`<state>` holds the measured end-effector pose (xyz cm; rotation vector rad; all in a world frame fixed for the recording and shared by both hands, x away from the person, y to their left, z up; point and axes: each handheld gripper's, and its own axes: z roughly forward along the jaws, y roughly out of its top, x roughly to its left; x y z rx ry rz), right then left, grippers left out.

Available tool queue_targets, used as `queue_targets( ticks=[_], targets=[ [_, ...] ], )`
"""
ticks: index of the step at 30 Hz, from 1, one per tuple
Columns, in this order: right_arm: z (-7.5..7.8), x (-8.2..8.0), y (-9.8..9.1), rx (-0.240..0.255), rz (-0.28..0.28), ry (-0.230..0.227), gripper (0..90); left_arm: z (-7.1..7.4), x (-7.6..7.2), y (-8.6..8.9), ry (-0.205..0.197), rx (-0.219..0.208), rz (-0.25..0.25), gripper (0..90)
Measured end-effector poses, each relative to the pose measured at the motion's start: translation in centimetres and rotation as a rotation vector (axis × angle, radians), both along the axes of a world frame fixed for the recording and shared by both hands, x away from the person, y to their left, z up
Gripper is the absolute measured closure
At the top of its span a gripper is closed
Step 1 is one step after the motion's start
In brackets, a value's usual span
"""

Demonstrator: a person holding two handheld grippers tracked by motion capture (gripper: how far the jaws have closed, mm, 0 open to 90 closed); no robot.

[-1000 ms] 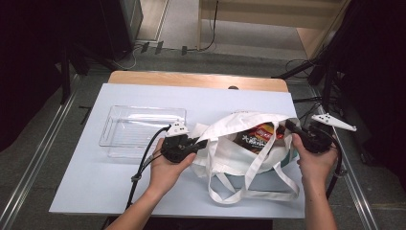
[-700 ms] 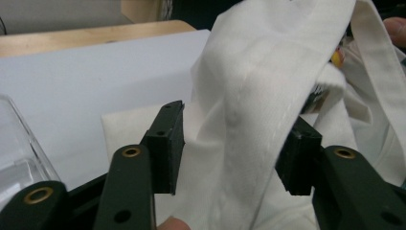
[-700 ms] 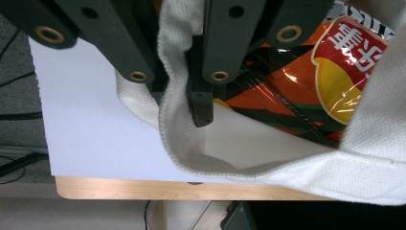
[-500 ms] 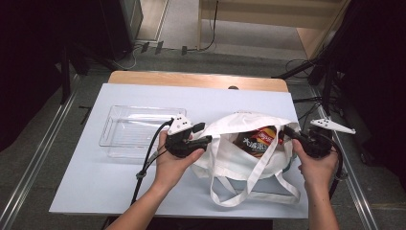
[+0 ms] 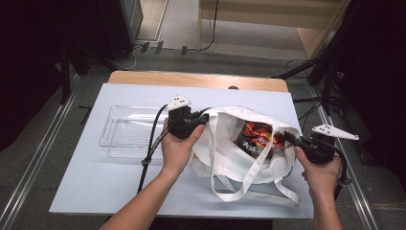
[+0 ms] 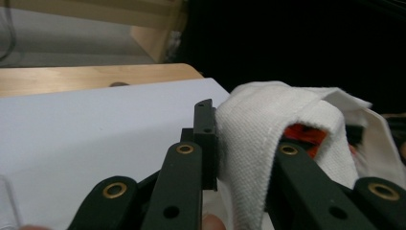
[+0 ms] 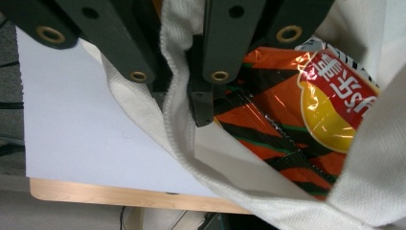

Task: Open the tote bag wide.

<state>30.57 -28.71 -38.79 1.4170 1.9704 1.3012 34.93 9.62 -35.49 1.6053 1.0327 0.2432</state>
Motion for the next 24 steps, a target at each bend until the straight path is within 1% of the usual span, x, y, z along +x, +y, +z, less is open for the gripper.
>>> queue_targets(
  ticks=[1,2,3,4,5,7,8,9,10,11,13,14,15,17,18,20,21,22,24],
  targets=[
    [0.0,0.0,0.0,-0.001,0.006,0.001,87.7,-0.1,0.2,-0.1,0.001,-0.004,0.028,82.4],
    [-0.1,-0.1,0.0,0.003,0.009,0.005,87.8,-0.1,0.5,-0.2,0.014,-0.026,0.05,82.8],
    [-0.1,-0.1,0.0,0.002,0.015,0.002,87.9,-0.1,0.9,-0.3,0.04,-0.058,0.07,83.0],
    [-0.2,-0.2,0.1,-0.001,0.021,0.008,87.9,0.0,1.2,-0.4,0.047,-0.075,0.085,83.3],
    [-0.3,-0.2,0.1,-0.006,0.031,0.008,87.9,0.2,1.5,-0.7,0.044,-0.08,0.099,83.7],
    [-0.3,-0.4,0.2,-0.018,0.039,0.017,88.0,0.5,2.0,-1.1,0.057,-0.094,0.101,83.7],
    [-0.4,-0.5,0.3,-0.021,0.045,0.021,88.0,0.7,2.3,-1.4,0.057,-0.102,0.108,83.6],
    [-0.5,-0.5,0.2,-0.02,0.055,0.022,88.0,0.9,2.6,-1.6,0.06,-0.096,0.111,83.6],
    [-0.6,-0.6,0.1,-0.013,0.059,0.025,88.0,0.8,3.0,-1.8,0.069,-0.094,0.113,83.3],
    [-0.7,-0.6,0.0,-0.01,0.063,0.031,88.0,0.6,3.5,-1.9,0.1,-0.09,0.114,83.1],
    [-0.9,-0.7,-0.1,-0.017,0.067,0.038,88.0,-0.3,4.8,-2.1,0.187,-0.035,0.122,82.9],
    [-1.0,-0.7,-0.1,-0.014,0.07,0.043,88.0,-1.0,5.3,-2.2,0.218,0.003,0.124,83.2],
    [-1.0,-0.7,-0.1,-0.019,0.072,0.045,87.9,-1.7,5.6,-2.4,0.239,0.055,0.132,84.4],
    [-1.1,-0.7,0.0,-0.023,0.077,0.041,87.7,-3.2,5.7,-2.7,0.263,0.138,0.125,86.9],
    [-1.0,-0.8,0.1,-0.027,0.08,0.028,87.5,-3.7,5.6,-2.8,0.269,0.176,0.116,87.4],
    [-0.9,-1.0,0.2,-0.038,0.083,0.012,86.7,-4.5,5.2,-3.1,0.268,0.226,0.098,87.8],
    [-0.8,-1.0,0.3,-0.039,0.08,0.003,85.2,-4.7,4.9,-3.4,0.263,0.261,0.09,87.8],
    [-0.7,-1.1,0.3,-0.033,0.075,-0.008,81.4,-4.8,4.7,-3.7,0.249,0.301,0.08,87.8],
    [-0.5,-1.2,0.3,-0.017,0.046,-0.041,67.6,-4.7,3.9,-4.4,0.215,0.369,0.083,87.9]
  ],
)
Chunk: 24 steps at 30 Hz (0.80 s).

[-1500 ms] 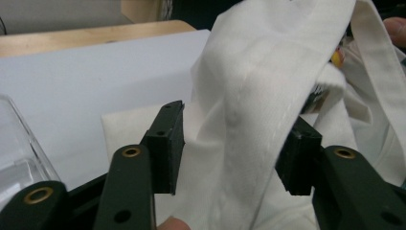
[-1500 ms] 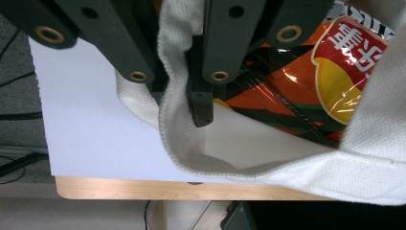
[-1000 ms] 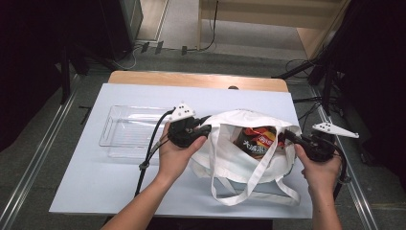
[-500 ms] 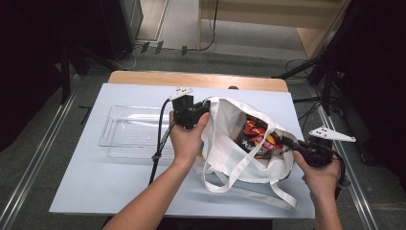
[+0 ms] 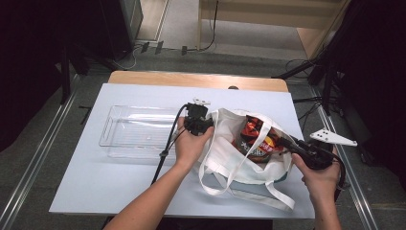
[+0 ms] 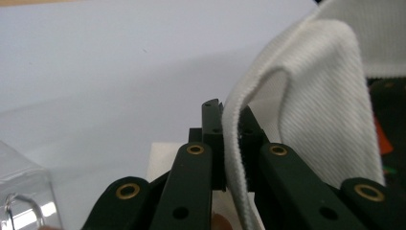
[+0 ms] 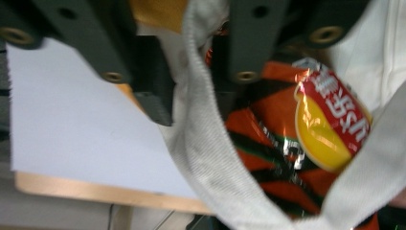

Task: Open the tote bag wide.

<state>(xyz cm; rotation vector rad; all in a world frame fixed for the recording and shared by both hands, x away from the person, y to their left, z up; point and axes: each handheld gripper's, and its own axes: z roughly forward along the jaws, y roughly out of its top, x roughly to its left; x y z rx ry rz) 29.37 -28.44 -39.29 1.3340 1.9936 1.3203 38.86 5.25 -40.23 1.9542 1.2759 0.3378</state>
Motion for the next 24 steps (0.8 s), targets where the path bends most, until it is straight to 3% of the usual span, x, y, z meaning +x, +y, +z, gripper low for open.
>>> queue_targets(
  ticks=[2,4,7,10,12,15,17,21,22,24],
  targets=[
    [0.3,-0.2,-0.2,0.04,-0.029,-0.043,59.5,0.3,-0.7,-0.5,-0.03,0.043,-0.011,87.8],
    [0.8,-0.7,-0.3,0.056,-0.053,-0.097,65.0,0.2,-1.3,-0.3,-0.032,0.018,-0.011,87.6],
    [1.4,-1.0,0.2,0.017,-0.04,-0.158,76.0,-0.9,-1.9,-0.1,-0.032,0.038,-0.014,87.2],
    [2.0,-0.7,1.6,-0.075,-0.021,-0.169,87.3,-2.0,-2.3,-0.2,-0.027,0.051,-0.013,87.0],
    [2.4,-0.2,1.9,-0.072,-0.031,-0.172,88.2,-2.5,-2.6,-0.1,-0.041,0.031,-0.011,86.8],
    [2.5,1.0,1.4,-0.015,-0.057,-0.145,88.5,-3.1,-3.2,0.2,-0.072,0.01,-0.012,86.8],
    [2.0,2.2,1.1,0.011,-0.076,-0.095,88.5,-3.4,-3.4,0.5,-0.088,-0.005,-0.009,87.0],
    [0.4,4.3,0.5,0.036,-0.107,0.021,88.5,-3.3,-3.9,0.3,-0.114,0.018,-0.018,86.0],
    [0.1,4.5,0.3,0.04,-0.109,0.039,88.5,-3.3,-4.0,0.2,-0.121,0.025,-0.022,84.7],
    [-0.6,5.1,-0.4,0.068,-0.115,0.092,88.3,-3.2,-4.2,0.4,-0.12,-0.003,-0.026,76.2]
  ],
)
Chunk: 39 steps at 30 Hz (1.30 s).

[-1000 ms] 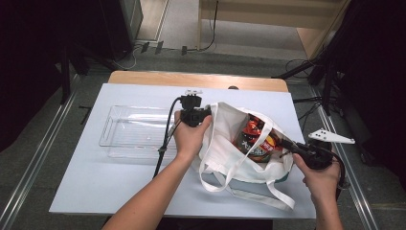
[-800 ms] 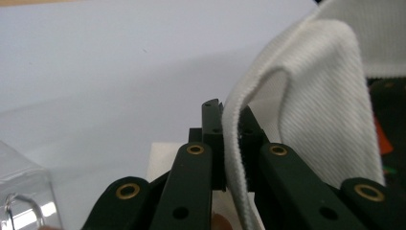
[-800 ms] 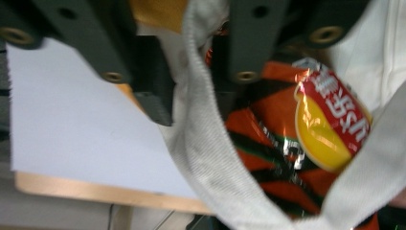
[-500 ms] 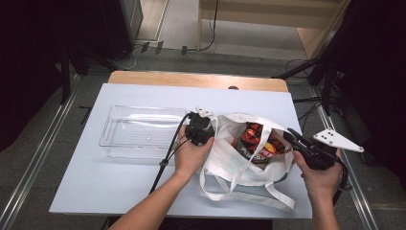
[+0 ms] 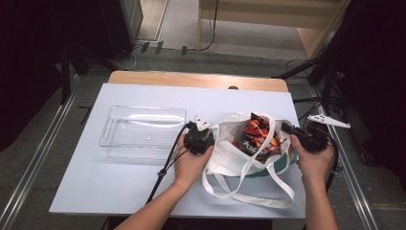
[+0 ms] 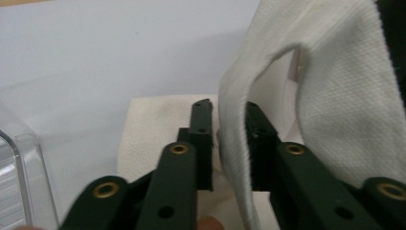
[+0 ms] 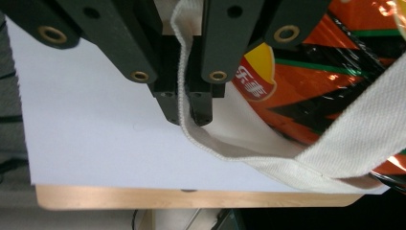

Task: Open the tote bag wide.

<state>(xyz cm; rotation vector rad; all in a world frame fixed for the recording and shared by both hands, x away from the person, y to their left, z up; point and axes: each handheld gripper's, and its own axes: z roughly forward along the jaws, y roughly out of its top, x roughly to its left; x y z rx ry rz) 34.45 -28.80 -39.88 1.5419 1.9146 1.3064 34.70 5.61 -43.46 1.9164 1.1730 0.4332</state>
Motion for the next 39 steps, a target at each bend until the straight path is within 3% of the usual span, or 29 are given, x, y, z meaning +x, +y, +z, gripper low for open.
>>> queue_targets(
  ticks=[2,4,8,12,16,20,24,30,33,34,36,39],
  targets=[
    [-0.5,0.3,-0.5,0.012,-0.004,0.036,88.1,0.5,-0.4,0.4,-0.017,-0.059,-0.019,66.1],
    [-0.9,0.4,-0.8,0.015,-0.019,0.06,87.7,1.5,-1.3,1.0,-0.059,-0.112,-0.031,55.3],
    [-1.0,0.0,-1.1,0.033,-0.017,0.037,87.6,3.3,-3.0,2.3,-0.136,-0.164,-0.067,49.0],
    [-0.8,-0.1,-0.8,0.032,-0.029,0.023,87.7,4.6,-4.3,3.6,-0.157,-0.213,-0.106,41.2],
    [-0.5,-0.3,-0.4,0.03,-0.037,-0.003,87.7,4.1,-5.5,4.3,-0.178,-0.199,-0.14,40.5],
    [-0.2,-0.3,0.0,0.017,-0.05,-0.009,87.9,2.9,-6.4,5.1,-0.161,-0.222,-0.165,40.0],
    [-0.2,-0.5,0.0,0.014,-0.056,-0.019,87.9,2.9,-7.7,5.5,-0.198,-0.224,-0.193,40.0],
    [-0.4,-0.8,0.2,0.022,-0.066,-0.042,86.9,2.9,-9.4,4.0,-0.181,-0.24,-0.262,41.0],
    [-0.4,-0.8,0.1,0.022,-0.067,-0.04,86.9,2.8,-10.2,3.0,-0.196,-0.245,-0.291,39.5],
    [-0.4,-0.8,0.1,0.021,-0.067,-0.04,86.8,2.7,-10.9,2.1,-0.224,-0.234,-0.312,36.3],
    [-0.4,-0.8,0.2,0.015,-0.067,-0.043,86.6,2.3,-11.0,1.0,-0.201,-0.196,-0.285,30.0],
    [-0.4,-0.8,0.2,0.016,-0.068,-0.042,86.5,1.1,-10.2,0.1,-0.13,-0.146,-0.224,22.9]
  ],
)
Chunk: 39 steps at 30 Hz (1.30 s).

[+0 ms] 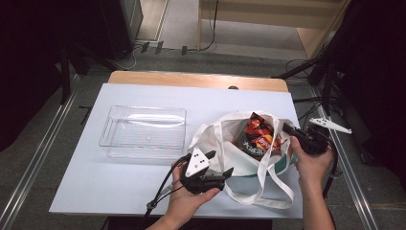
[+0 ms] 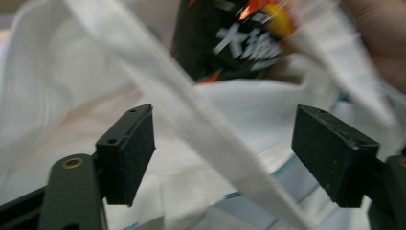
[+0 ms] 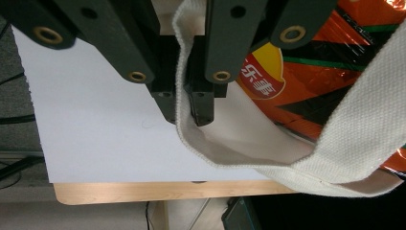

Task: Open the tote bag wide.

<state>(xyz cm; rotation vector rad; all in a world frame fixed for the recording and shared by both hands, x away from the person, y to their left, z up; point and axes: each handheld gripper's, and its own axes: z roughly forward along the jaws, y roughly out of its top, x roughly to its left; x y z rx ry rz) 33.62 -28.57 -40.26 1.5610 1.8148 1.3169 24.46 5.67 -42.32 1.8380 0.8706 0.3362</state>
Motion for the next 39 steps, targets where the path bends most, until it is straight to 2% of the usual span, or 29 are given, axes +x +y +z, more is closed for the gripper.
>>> queue_targets(
  ticks=[1,2,4,5,7,10,12,14,17,20,22,25,27,30,35,39],
  targets=[
    [0.0,0.0,0.0,-0.001,0.0,0.001,86.5,-0.2,0.1,0.0,0.011,0.003,0.002,22.5],
    [0.0,0.0,0.0,-0.001,0.001,0.0,86.4,-0.5,0.4,0.0,0.011,0.02,0.008,26.6],
    [0.0,-0.1,-0.1,-0.006,0.006,-0.003,86.3,-0.4,0.6,0.5,-0.015,0.024,-0.021,47.8],
    [0.0,-0.1,-0.2,-0.011,0.007,-0.003,86.2,-0.3,0.6,0.8,-0.024,0.024,-0.02,61.2],
    [-0.1,-0.1,-0.3,-0.013,0.011,-0.003,85.9,0.1,1.2,1.8,-0.029,0.021,0.006,76.9],
    [-0.1,-0.2,-0.4,-0.009,0.004,-0.005,85.1,0.5,2.4,4.1,-0.022,0.021,0.086,87.1],
    [-0.1,-0.2,-0.4,-0.009,0.002,-0.006,84.3,0.5,3.0,5.3,0.003,-0.002,0.119,88.4],
    [0.0,-0.3,-0.4,-0.005,0.004,-0.014,79.5,0.5,3.1,5.8,0.007,-0.013,0.118,88.5],
    [0.6,-0.6,-0.5,0.019,0.003,-0.053,59.1,0.6,3.0,5.5,0.007,-0.029,0.104,88.9],
    [1.7,-1.2,-0.6,0.042,0.004,-0.082,44.4,0.8,3.0,4.9,0.009,-0.04,0.093,89.0],
    [2.6,-1.9,-0.6,0.028,0.0,-0.109,38.6,0.9,3.1,4.5,0.006,-0.041,0.09,89.1],
    [3.8,-3.0,-0.5,0.011,-0.015,-0.139,34.5,0.9,3.4,4.1,0.016,-0.055,0.088,89.0],
    [4.5,-4.0,-0.6,0.01,-0.025,-0.165,34.7,1.0,3.5,4.1,0.017,-0.061,0.089,89.0],
    [4.9,-6.0,-0.3,0.026,-0.034,-0.201,41.9,1.1,3.5,3.9,0.015,-0.06,0.088,89.0],
    [3.9,-9.1,2.1,0.024,0.041,-0.198,56.0,1.2,3.7,3.6,0.014,-0.058,0.08,89.0],
    [2.8,-10.9,4.5,0.001,0.093,-0.182,75.4,1.4,3.6,3.1,0.009,-0.068,0.075,89.0]
  ],
)
